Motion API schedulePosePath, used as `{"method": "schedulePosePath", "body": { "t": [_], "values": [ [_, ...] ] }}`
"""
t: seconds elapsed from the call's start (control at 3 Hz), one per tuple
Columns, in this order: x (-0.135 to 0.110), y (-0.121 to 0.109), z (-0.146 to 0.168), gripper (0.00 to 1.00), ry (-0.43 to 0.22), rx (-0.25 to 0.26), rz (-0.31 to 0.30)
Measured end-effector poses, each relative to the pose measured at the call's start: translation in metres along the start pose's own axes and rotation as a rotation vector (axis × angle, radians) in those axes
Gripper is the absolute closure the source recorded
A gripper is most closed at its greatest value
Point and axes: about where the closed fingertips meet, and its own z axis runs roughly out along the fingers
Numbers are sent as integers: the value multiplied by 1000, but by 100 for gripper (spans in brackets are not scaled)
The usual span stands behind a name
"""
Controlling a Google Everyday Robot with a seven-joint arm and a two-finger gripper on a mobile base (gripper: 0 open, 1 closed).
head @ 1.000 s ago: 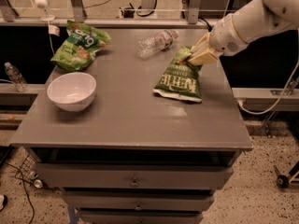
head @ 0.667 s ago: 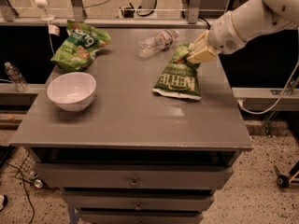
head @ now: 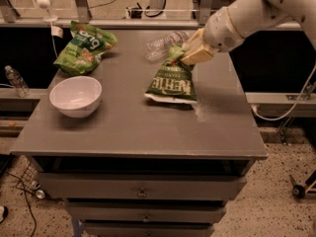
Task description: Move green jalapeno chip bag near white bowl
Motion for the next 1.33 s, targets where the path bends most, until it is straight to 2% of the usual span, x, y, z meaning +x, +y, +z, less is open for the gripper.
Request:
{"method": "schedulePosePath", "body": {
  "t": [0.33, 0.67, 1.33],
  "values": [
    [-32, 10, 11, 100, -24, -67, -71],
    [-56, 27, 31, 100, -25, -154, -108],
    [-95, 54, 67, 100, -77, -305, -139]
  ]
}}
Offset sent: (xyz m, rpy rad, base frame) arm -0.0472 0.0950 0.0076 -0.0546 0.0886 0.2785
